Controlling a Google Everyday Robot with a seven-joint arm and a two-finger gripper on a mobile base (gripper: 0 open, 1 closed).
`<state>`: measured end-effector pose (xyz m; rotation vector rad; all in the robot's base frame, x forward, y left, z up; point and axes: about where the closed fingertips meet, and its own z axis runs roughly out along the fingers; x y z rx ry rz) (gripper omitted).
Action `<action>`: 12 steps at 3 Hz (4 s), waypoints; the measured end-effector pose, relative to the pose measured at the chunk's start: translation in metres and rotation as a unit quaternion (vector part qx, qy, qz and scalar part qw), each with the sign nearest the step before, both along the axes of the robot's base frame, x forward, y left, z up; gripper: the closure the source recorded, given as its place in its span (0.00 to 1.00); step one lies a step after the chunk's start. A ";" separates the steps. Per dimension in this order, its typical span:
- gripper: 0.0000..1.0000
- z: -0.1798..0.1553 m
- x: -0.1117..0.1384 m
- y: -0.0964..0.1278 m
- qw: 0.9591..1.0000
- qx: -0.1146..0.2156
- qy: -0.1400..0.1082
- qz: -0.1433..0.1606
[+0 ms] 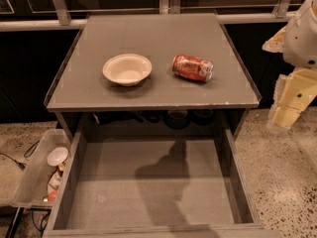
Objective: Place coke can into top drawer
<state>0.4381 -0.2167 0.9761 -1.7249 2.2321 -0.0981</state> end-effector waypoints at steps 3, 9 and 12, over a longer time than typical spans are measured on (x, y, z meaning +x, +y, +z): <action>0.00 0.012 0.074 0.044 0.992 0.097 -0.063 0.040; 0.00 -0.049 0.197 0.047 0.978 0.174 -0.113 -0.033; 0.00 -0.091 0.246 0.075 0.961 0.256 -0.096 0.030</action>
Offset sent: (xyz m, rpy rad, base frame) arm 0.0887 0.0488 0.0140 0.2143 -0.1508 0.0968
